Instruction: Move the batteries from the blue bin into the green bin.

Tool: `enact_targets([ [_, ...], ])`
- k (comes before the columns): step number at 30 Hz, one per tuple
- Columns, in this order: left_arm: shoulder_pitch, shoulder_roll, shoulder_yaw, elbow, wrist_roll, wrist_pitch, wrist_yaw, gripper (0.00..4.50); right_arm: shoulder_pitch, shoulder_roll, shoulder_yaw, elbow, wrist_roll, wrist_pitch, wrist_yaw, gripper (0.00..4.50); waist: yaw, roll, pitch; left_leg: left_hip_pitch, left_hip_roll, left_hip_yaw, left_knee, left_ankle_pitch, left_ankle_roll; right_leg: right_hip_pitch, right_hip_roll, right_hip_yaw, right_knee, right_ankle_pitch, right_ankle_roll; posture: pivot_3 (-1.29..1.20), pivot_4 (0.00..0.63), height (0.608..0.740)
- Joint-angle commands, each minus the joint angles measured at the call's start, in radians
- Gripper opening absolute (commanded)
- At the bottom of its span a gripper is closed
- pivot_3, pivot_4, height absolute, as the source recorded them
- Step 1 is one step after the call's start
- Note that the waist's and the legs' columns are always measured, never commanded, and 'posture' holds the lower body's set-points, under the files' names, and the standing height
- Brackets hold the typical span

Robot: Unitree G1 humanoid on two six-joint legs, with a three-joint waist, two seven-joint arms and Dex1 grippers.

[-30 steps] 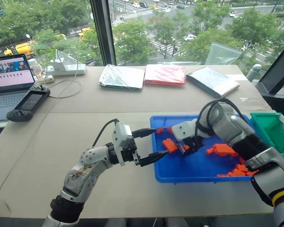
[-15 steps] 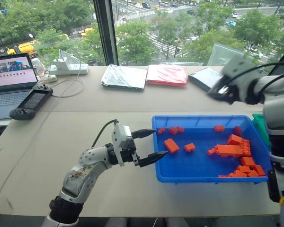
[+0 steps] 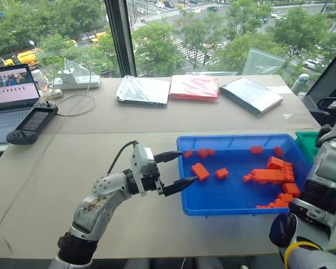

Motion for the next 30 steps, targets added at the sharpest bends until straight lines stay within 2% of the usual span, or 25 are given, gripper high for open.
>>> enact_targets([
  [1, -0.003, -0.004, 0.009, -0.027, -0.012, -0.008, -0.002, 4.5, -0.004, -0.021, -0.001, -0.023, 0.04, -0.027, -0.031, 3.01, -0.004, 0.0, 0.0, 0.0, 0.0, 0.0, 0.0, 0.0, 0.0, 0.0, 0.0, 0.0, 0.0, 0.0, 0.0, 0.0, 0.15, 0.74],
  [2, -0.002, -0.007, 0.007, -0.028, -0.011, -0.009, 0.0, 4.5, -0.001, -0.019, -0.003, -0.024, 0.052, -0.029, -0.034, 3.51, -0.005, 0.0, 0.0, 0.0, 0.0, 0.0, 0.0, 0.0, 0.0, 0.0, 0.0, 0.0, 0.0, 0.0, 0.0, 0.0, 0.15, 0.74],
  [5, -0.001, -0.012, 0.003, -0.029, -0.009, -0.01, 0.004, 4.5, 0.006, -0.018, -0.007, -0.028, 0.079, -0.037, -0.053, 4.38, -0.009, 0.0, 0.0, 0.0, 0.0, 0.0, 0.0, 0.0, 0.0, 0.0, 0.0, 0.0, 0.0, 0.0, 0.0, 0.0, 0.15, 0.74],
  [6, -0.001, -0.013, 0.004, -0.028, -0.009, -0.01, 0.004, 4.5, 0.008, -0.021, -0.006, -0.028, 0.085, -0.038, -0.058, 4.48, -0.009, 0.0, 0.0, 0.0, 0.0, 0.0, 0.0, 0.0, 0.0, 0.001, 0.0, 0.0, 0.0, 0.0, 0.0, 0.0, 0.15, 0.74],
  [13, -0.003, -0.016, 0.008, -0.02, -0.005, -0.015, 0.005, 4.5, 0.016, -0.05, 0.013, -0.058, 0.131, -0.049, -0.054, 4.48, -0.01, 0.001, 0.0, 0.0, 0.0, 0.0, 0.0, 0.0, 0.001, 0.0, 0.0, 0.0, 0.0, 0.0, 0.0, 0.0, 0.15, 0.74],
  [18, 0.003, -0.022, 0.018, -0.016, 0.002, -0.001, 0.044, 4.5, 0.057, -0.091, 0.123, -0.102, 0.256, -0.152, 0.176, 4.48, -0.019, 0.001, 0.0, 0.0, 0.001, 0.0, 0.0, 0.0, 0.001, 0.001, 0.001, 0.0, -0.001, 0.0, 0.0, 0.0, 0.15, 0.74],
  [21, -0.018, -0.033, 0.031, -0.007, 0.036, 0.035, 0.132, 4.5, 0.193, -0.156, 0.212, -0.231, 0.334, -0.328, 0.411, 4.48, -0.018, 0.001, 0.0, 0.0, 0.001, -0.001, 0.0, 0.0, 0.001, 0.001, 0.001, 0.0, -0.002, 0.0, 0.0, 0.0, 0.15, 0.74],
  [24, -0.047, -0.041, 0.06, -0.01, 0.049, 0.094, 0.223, 4.5, 0.407, -0.205, 0.229, -0.382, 0.439, -0.357, 0.606, 4.48, -0.009, 0.001, 0.0, 0.0, 0.001, -0.002, 0.0, -0.001, 0.002, 0.002, 0.001, -0.002, -0.002, 0.0, 0.0, 0.0, 0.15, 0.74],
  [27, -0.035, -0.05, 0.108, -0.046, 0.027, 0.144, 0.297, 4.5, 0.521, -0.215, 0.224, -0.474, 0.486, -0.324, 0.642, 4.48, -0.001, 0.0, 0.0, 0.0, 0.001, -0.002, 0.002, -0.001, 0.003, 0.005, 0.001, -0.002, -0.003, 0.0, 0.0, 0.0, 0.15, 0.74],
  [30, -0.02, -0.074, 0.14, -0.074, 0.069, 0.175, 0.415, 4.5, 0.588, -0.205, 0.225, -0.534, 0.501, -0.314, 0.631, 4.48, 0.0, 0.0, 0.0, 0.002, 0.001, -0.002, 0.002, -0.001, 0.003, 0.005, 0.0, -0.001, -0.004, 0.0, 0.0, 0.0, 0.15, 0.74],
])
